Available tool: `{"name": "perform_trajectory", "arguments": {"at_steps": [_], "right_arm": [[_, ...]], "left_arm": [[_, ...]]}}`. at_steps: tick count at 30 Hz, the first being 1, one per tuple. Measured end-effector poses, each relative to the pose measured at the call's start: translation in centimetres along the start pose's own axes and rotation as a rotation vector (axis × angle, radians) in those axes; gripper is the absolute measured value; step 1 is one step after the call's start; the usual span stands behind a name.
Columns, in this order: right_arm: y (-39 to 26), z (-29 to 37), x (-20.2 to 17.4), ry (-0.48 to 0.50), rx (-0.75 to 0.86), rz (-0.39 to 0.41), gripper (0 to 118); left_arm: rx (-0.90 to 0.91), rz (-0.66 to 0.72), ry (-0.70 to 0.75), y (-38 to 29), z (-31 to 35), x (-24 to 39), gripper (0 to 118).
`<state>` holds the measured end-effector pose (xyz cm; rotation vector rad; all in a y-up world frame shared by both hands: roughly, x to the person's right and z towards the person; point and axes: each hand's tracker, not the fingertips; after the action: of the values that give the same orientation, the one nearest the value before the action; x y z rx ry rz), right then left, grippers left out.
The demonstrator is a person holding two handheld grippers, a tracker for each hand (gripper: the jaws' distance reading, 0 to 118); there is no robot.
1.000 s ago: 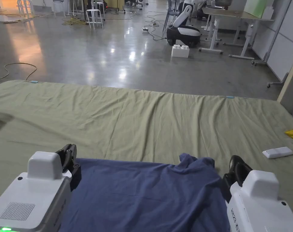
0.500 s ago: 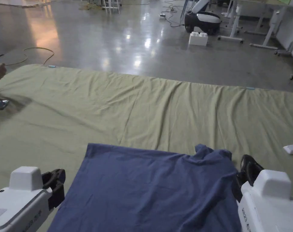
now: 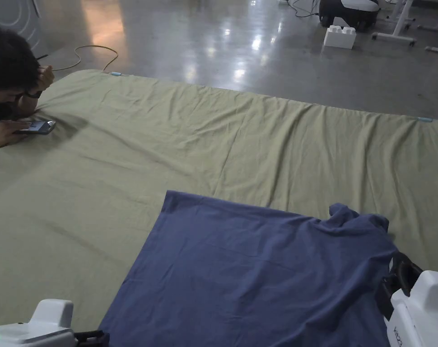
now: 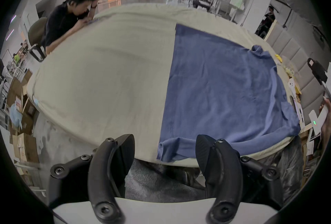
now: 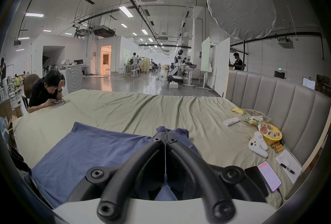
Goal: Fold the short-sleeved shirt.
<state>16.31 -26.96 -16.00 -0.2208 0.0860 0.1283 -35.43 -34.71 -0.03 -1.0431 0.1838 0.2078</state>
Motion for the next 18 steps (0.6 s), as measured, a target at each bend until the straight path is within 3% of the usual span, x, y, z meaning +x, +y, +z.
{"name": "perform_trajectory", "arguments": {"at_steps": [3,7,13,18], "right_arm": [[-0.4,0.0,0.0,0.006,-0.019,0.0,1],[-0.7,0.3,0.5,0.002,-0.042,0.006,1],[-1.5,0.9,1.9,-0.009,-0.086,0.009,1],[-1.8,2.0,4.4,-0.002,-0.173,0.008,2]], "left_arm": [[-0.069,0.033,0.056,0.5,-2.6,0.7,69],[-0.092,-0.029,0.108,0.9,-3.5,2.5,64],[-0.083,-0.08,0.044,1.0,-3.2,3.0,11],[-0.077,-0.057,0.017,0.6,-3.2,3.1,7]]}}
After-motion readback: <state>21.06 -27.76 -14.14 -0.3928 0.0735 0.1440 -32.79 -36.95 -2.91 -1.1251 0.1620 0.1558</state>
